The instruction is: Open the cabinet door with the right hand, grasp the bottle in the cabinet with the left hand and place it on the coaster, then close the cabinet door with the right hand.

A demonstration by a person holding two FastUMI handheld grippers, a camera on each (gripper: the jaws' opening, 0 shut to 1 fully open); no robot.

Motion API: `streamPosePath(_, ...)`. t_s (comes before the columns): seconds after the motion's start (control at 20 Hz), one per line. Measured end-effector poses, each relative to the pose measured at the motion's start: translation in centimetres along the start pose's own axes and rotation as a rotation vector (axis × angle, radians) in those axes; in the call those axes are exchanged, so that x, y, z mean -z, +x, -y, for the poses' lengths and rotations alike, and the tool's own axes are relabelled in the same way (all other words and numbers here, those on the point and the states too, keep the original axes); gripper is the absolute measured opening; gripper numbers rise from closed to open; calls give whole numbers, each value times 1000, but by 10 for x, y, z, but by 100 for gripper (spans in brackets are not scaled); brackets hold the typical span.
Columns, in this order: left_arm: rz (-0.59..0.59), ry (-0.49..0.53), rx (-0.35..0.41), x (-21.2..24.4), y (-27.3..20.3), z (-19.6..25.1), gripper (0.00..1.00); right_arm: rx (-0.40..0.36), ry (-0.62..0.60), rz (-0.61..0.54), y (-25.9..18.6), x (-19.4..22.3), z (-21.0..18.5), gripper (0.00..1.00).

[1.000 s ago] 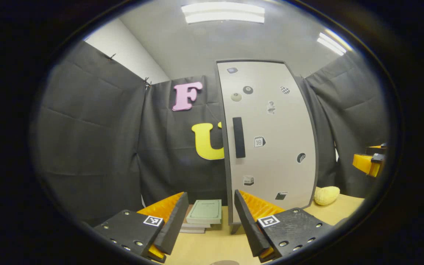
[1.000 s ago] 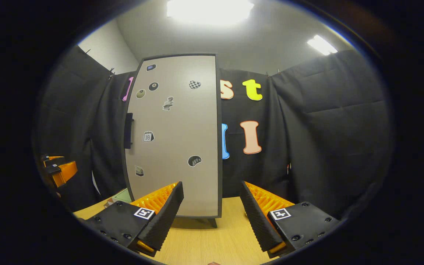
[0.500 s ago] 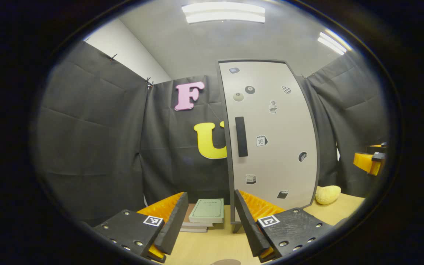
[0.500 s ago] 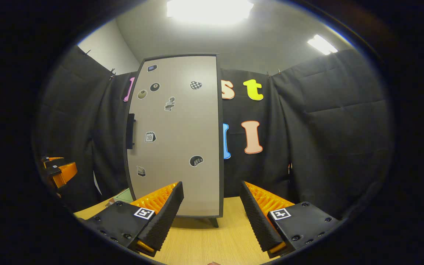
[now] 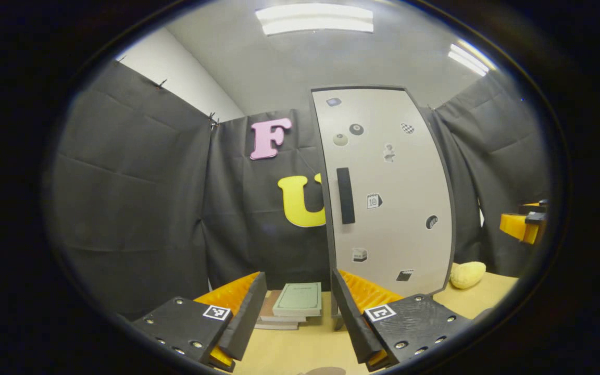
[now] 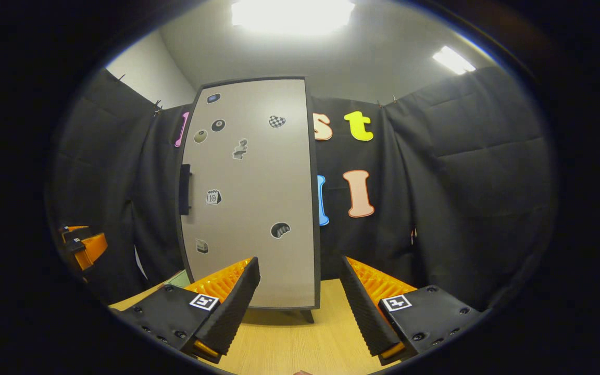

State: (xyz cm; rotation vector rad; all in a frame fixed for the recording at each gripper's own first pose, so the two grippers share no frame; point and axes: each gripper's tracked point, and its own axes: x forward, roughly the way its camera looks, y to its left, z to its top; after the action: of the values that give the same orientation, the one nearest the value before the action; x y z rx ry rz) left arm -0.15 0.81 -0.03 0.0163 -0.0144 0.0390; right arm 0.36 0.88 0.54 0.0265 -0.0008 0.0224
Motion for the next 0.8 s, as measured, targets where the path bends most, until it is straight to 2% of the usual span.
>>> streamPosePath(0.55,-13,0,-86,12,6,-16,75,-80,6,52,37,-43,-42,98)
streamPosePath(0.8,-14,15,-155,15,-12,-58,78,-145,18,87,58,-70,-78,98)
